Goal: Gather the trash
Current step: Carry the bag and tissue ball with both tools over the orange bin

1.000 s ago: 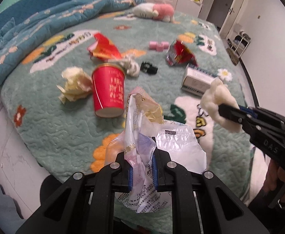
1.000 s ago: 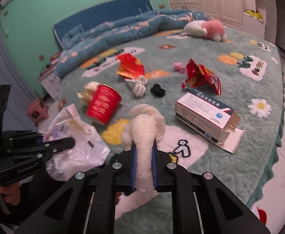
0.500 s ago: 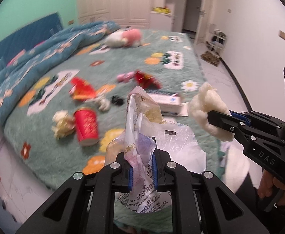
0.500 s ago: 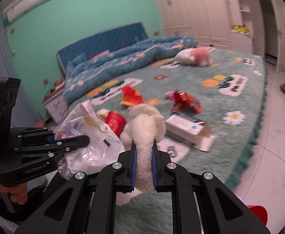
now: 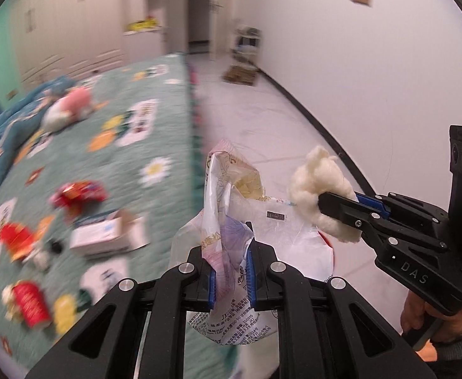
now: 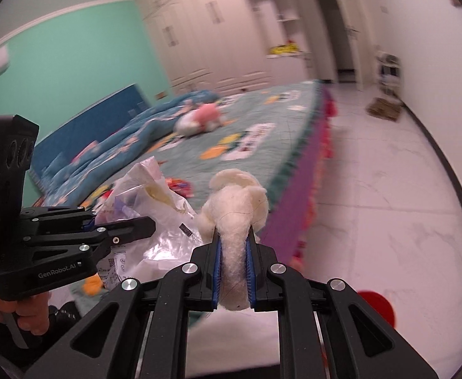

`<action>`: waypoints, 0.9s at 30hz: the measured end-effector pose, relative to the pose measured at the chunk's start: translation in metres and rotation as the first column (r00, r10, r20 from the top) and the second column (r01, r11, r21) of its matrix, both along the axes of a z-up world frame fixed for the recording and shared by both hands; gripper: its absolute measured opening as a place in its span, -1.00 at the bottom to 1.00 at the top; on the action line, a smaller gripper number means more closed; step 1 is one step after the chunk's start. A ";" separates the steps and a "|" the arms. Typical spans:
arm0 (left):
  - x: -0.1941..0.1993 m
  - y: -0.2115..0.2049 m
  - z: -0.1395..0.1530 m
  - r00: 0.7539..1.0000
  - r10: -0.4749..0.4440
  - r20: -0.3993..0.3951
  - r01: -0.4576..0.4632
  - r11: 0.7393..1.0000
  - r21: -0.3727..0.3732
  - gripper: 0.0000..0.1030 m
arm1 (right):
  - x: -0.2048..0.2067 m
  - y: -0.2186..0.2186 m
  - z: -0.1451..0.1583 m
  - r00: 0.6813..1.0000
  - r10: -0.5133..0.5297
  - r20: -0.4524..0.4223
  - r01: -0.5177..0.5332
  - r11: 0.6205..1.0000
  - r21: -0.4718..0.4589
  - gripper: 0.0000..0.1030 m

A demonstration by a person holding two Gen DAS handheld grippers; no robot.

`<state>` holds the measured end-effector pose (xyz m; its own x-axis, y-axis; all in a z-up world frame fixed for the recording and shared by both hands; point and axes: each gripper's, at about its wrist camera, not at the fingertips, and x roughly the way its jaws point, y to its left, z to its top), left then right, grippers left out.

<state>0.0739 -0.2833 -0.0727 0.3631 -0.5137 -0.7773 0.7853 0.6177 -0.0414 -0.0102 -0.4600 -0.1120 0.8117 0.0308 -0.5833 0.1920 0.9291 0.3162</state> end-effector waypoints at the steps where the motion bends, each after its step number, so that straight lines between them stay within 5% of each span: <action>1: -0.003 -0.013 -0.003 1.000 -0.028 -0.008 0.028 1.000 0.001 -0.70 | -0.007 -0.012 -0.004 0.999 -0.033 -0.010 0.033 0.999 0.005 -0.74; 10: -0.015 -0.112 -0.056 0.966 -0.226 -0.127 0.229 0.973 0.011 -0.70 | -0.058 -0.101 -0.064 0.955 -0.266 -0.132 0.273 0.961 0.038 -0.74; 21: 0.019 -0.198 -0.184 0.900 -0.206 -0.385 0.243 0.969 0.049 -0.70 | -0.088 -0.171 -0.174 0.852 -0.401 -0.337 0.450 0.890 0.077 -0.74; 27: 0.010 -0.226 -0.231 0.882 -0.211 -0.422 0.288 0.949 0.127 -0.70 | -0.085 -0.178 -0.219 0.816 -0.401 -0.417 0.474 0.876 0.087 -0.74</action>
<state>0.0838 -0.5094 -0.3035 -0.1184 -0.3824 -0.9164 0.8549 0.4303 -0.2900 -0.0956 -0.6378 -0.3307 0.4843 -0.1419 -0.8633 0.7019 0.6521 0.2866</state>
